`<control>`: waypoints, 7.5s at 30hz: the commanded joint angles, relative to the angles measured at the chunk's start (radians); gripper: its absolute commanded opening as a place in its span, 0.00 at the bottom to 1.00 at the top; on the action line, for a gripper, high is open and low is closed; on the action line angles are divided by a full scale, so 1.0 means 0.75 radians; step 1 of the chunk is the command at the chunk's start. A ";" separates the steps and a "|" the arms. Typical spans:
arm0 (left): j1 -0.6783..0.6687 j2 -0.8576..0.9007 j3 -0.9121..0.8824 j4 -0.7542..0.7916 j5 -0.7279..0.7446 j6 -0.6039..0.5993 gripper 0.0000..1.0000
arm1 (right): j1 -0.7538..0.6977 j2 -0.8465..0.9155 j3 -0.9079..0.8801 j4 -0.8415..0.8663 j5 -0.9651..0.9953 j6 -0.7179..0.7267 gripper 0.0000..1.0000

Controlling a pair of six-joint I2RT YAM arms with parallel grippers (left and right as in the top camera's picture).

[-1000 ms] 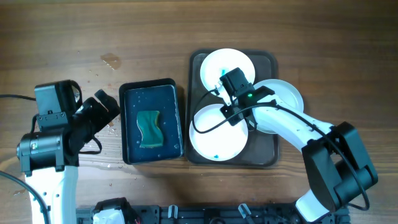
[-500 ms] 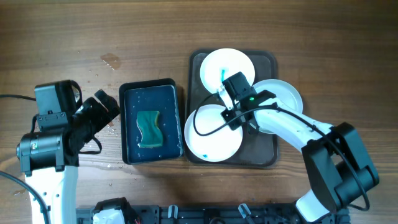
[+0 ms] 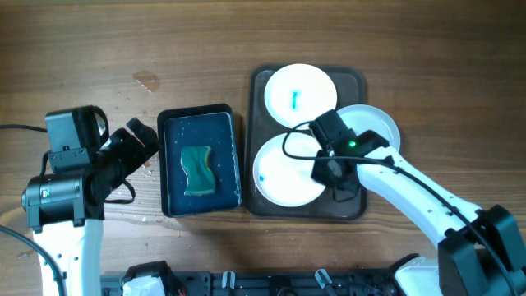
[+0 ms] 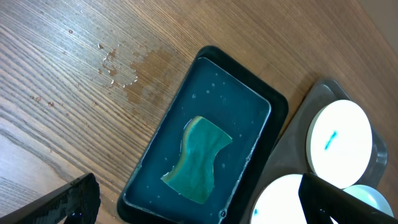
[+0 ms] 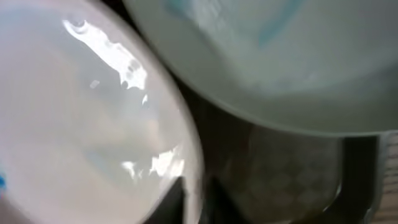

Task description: Clean dirty plates on tray and stack at the side

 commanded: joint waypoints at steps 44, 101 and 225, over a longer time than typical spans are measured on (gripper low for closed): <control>-0.429 1.036 -0.214 0.341 -0.015 0.027 0.04 | -0.022 0.074 -0.178 0.353 0.056 -0.149 0.04; -0.343 0.673 0.025 0.125 -0.119 0.042 0.04 | -0.021 0.074 -0.178 0.516 0.040 -0.391 0.04; 0.075 0.077 -0.061 0.013 0.051 0.037 1.00 | -1.533 0.232 0.344 0.059 0.288 -0.503 0.04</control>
